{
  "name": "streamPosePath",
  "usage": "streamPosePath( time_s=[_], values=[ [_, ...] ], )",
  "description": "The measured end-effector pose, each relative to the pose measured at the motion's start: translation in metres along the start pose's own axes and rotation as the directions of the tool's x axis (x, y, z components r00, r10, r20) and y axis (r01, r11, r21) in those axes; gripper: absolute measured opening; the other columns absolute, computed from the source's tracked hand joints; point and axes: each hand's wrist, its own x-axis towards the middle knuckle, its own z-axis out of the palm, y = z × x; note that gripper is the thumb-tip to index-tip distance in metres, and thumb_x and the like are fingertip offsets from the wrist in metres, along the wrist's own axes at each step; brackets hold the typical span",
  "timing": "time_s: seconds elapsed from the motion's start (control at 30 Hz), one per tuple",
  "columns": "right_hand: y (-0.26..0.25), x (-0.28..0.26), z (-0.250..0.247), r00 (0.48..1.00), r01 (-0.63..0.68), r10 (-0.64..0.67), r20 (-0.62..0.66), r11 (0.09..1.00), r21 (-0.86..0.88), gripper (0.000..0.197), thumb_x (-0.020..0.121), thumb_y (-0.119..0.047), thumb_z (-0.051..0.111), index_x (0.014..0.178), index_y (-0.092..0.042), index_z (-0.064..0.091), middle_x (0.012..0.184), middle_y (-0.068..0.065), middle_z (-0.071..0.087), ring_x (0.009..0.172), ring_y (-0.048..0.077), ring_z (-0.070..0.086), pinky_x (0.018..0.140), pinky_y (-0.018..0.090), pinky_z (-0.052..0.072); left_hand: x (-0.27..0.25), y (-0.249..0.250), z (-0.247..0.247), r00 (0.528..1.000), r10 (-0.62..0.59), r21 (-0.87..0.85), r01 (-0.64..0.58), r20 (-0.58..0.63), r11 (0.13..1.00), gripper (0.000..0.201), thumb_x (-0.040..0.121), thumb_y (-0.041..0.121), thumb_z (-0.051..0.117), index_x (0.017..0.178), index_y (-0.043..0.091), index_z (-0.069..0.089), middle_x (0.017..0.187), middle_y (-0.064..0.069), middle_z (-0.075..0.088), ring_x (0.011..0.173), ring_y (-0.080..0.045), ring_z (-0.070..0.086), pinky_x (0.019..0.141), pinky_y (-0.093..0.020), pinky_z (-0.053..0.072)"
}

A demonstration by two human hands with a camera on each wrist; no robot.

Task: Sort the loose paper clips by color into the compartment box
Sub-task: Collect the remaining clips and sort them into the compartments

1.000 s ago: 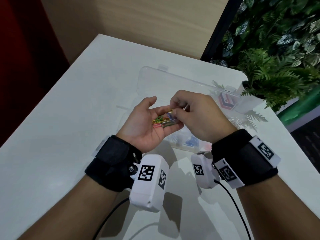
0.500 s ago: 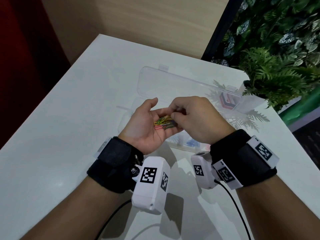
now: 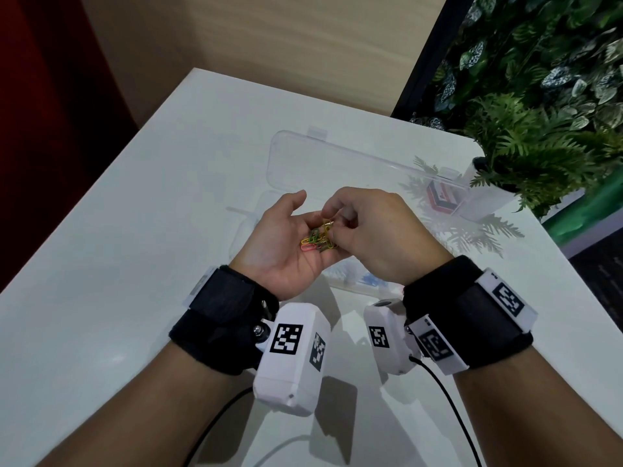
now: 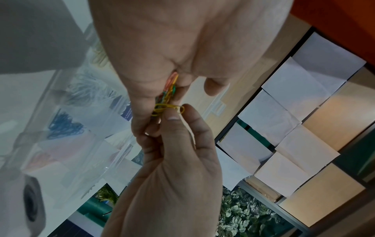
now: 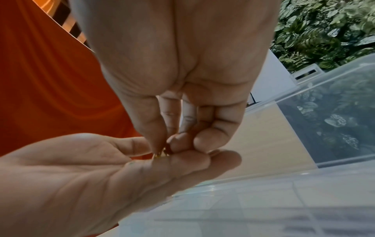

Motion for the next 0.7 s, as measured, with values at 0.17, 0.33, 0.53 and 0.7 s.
streamPosePath(
  time_s=[0.17,0.33,0.53,0.7],
  values=[
    [0.0,-0.002,-0.001,0.994,-0.009,0.024,-0.105,0.99,0.139,0.019,0.081,-0.007,0.053,0.084,-0.023,0.064,0.067,-0.007,0.06,0.062,0.01,0.053,0.057,0.024,0.045,-0.001,0.0,0.002,1.0,0.009,0.026,-0.009,-0.017,1.0,0.049,0.099,0.037,0.031,0.097,-0.006,0.055,0.1,-0.024,0.062,0.094,-0.033,0.061,0.09,-0.045,0.052],
    [0.001,-0.001,-0.003,0.989,-0.008,0.04,-0.142,0.976,0.219,0.019,0.076,-0.002,0.053,0.077,-0.018,0.063,0.063,-0.007,0.055,0.06,0.012,0.051,0.056,0.024,0.042,-0.001,0.0,0.004,1.0,-0.007,0.023,0.007,0.001,1.0,0.057,0.099,0.037,0.029,0.101,-0.011,0.057,0.109,-0.027,0.06,0.109,-0.034,0.049,0.092,-0.048,0.049],
    [-0.006,-0.004,0.001,0.994,0.107,-0.107,0.01,0.994,0.004,0.025,0.085,-0.005,0.055,0.09,-0.023,0.072,0.09,-0.001,0.062,0.082,0.015,0.057,0.075,0.028,0.047,-0.003,0.0,0.004,0.999,0.006,-0.005,-0.006,-0.05,1.0,0.052,0.1,0.037,0.03,0.104,-0.007,0.056,0.084,-0.018,0.066,0.077,-0.024,0.067,0.076,-0.033,0.059],
    [-0.015,-0.001,0.004,0.976,0.203,-0.184,0.118,0.965,-0.169,0.02,0.088,-0.015,0.058,0.099,-0.023,0.073,0.094,0.004,0.055,0.085,0.02,0.057,0.077,0.034,0.048,-0.004,-0.001,0.007,0.993,0.021,-0.006,-0.021,-0.112,1.0,0.051,0.1,0.039,0.03,0.098,-0.005,0.056,0.064,-0.009,0.059,0.054,-0.014,0.055,0.057,-0.02,0.052]
  ],
)
